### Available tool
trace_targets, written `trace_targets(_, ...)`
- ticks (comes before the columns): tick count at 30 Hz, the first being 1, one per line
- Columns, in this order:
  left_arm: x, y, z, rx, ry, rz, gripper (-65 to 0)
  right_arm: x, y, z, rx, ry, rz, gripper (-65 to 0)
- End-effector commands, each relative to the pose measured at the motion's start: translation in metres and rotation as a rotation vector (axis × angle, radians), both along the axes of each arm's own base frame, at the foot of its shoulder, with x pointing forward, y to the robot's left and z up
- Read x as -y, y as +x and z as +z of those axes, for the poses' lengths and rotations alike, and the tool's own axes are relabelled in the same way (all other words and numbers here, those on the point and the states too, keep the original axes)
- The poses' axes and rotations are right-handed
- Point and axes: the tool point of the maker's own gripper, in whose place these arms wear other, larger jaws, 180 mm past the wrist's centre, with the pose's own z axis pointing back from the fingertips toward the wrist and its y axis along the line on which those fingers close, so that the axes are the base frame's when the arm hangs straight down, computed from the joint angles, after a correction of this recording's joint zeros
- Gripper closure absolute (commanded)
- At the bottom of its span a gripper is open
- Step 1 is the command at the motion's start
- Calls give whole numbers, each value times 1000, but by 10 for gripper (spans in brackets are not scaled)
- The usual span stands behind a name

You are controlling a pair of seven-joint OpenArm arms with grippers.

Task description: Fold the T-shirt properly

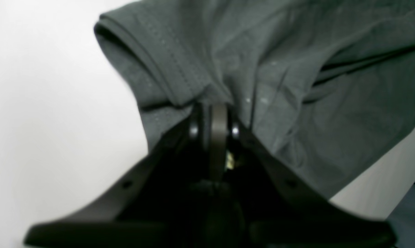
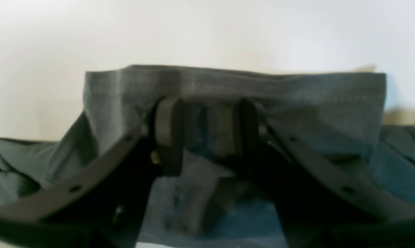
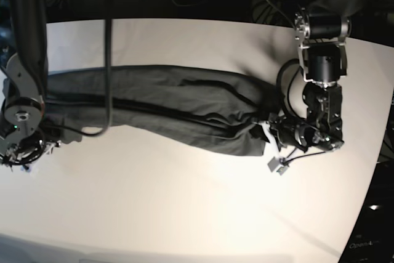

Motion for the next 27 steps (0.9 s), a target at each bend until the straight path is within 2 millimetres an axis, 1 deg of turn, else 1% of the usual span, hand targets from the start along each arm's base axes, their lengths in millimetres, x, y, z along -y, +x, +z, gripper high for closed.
trace_targets(1,-16,-40,-29,-160,137,-60,-41,0,10,7,28,-5,5,-260)
trace_targets(3,-16,-40,-29,-160,135,-61,-41,-2,4,-1,20,-5,6,-244)
trace_targets(4,-16,-40,-29,-160,135,-61,-41,-6,4,-3,23,-1,12,-213)
trace_targets(5,-16,-40,-29,-160,135,-61,-41,-10,4,-6,24,2,18,-167)
trace_targets(7,-16,-40,-29,-160,135,-61,-41,-11,4,-7,22,3,20,-68)
trace_targets(8,-16,-40,-29,-160,135,-61,-41,-12,4,-7,23,3,22,-29)
trace_targets(9,-16,-40,-29,-160,135,-61,-41,-11,4,-7,22,1,24,-6)
trace_targets(12,-16,-40,-29,-160,135,-60,-41,-10,4,-6,12,-17,43,-12)
trace_targets(14,-16,-40,-29,-160,135,-60,-41,-15,6,-7,12,-15,52,-13)
trace_targets(17,-16,-40,-29,-160,135,-60,-41,-15,6,-7,13,-16,53,-15)
trace_targets(21,-16,-40,-29,-158,133,-59,-41,-10,9,-2,14,-39,64,-15)
trace_targets(25,-16,-39,-29,-156,133,-58,-41,-6,8,-2,1,-70,90,-15)
trace_targets(27,-16,-39,-29,-156,133,-58,-41,-6,11,-1,17,-78,97,-15)
